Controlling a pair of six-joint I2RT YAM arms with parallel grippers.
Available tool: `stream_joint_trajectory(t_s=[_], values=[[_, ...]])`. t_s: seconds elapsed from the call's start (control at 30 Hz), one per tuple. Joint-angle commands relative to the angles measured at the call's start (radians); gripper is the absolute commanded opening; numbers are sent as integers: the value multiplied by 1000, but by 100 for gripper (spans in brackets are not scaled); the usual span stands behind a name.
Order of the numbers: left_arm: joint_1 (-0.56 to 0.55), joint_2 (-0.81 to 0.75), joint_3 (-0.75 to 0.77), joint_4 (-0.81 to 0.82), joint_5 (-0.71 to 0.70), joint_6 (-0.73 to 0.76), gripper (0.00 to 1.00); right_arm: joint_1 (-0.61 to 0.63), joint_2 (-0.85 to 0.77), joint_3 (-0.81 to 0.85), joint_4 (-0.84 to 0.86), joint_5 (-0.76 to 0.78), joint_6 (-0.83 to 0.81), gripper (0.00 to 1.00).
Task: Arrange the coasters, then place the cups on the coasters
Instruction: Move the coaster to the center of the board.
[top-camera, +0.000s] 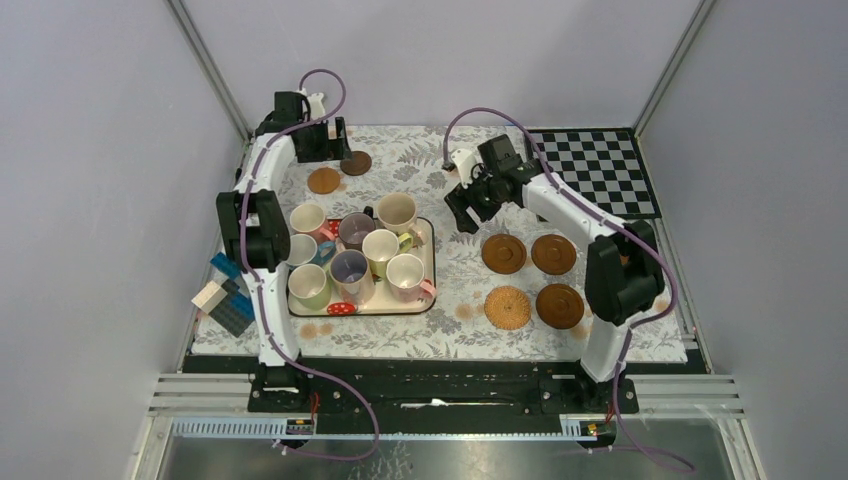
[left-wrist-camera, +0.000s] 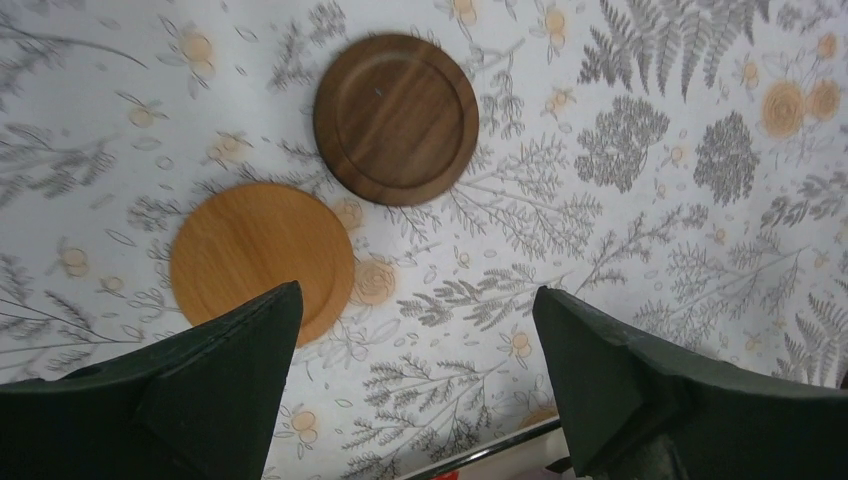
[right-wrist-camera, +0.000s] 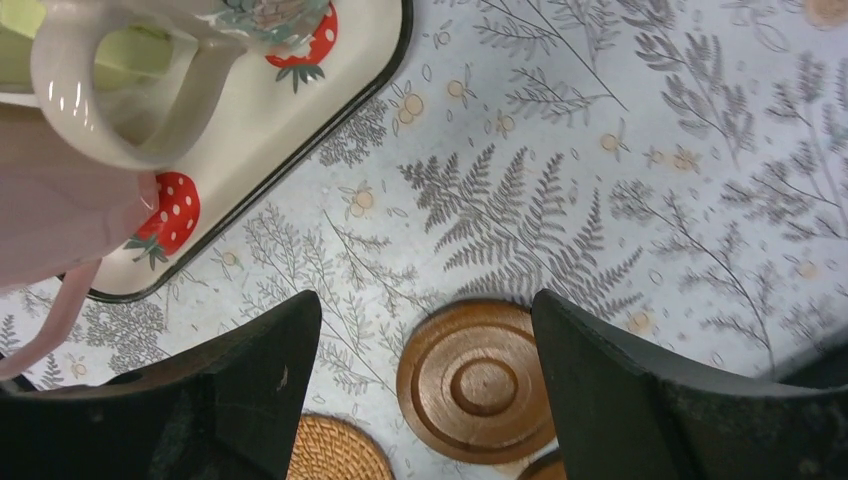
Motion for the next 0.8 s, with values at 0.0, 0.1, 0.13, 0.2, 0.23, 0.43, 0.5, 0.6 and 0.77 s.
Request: stream_joint_trajectory(t_s=[0.0,0.1,0.13,0.2,0.23,0.43,0.5,0.6,0.77], values=[[13,15,85,90,-38,-35,93,5,97,136,-59,-92,24,83],[13,76,138,129,-38,-65,93,5,134,176,-58,-80,57,83],[13,99,148,147,-26,-76,93,1,137,176,-49,-71,67,83],[13,125,157,188,-20,-95,93,-4,138,178,-47,-60,84,83],[14,138,162,207,-25,-102,93,-10,138,179,-47,-54,94,83],[12,223,219,265,-37,-137,91,-58,119,172,-47,-19,136,83],[12,251,241,274,-24,-148,88,-72,111,171,-50,-7,132,84],[5,290,267,275,-32,-154,82,-91,105,172,-64,2,124,84],[-24,309,258,269,-14,-132,67,-118,104,175,-83,12,109,84]])
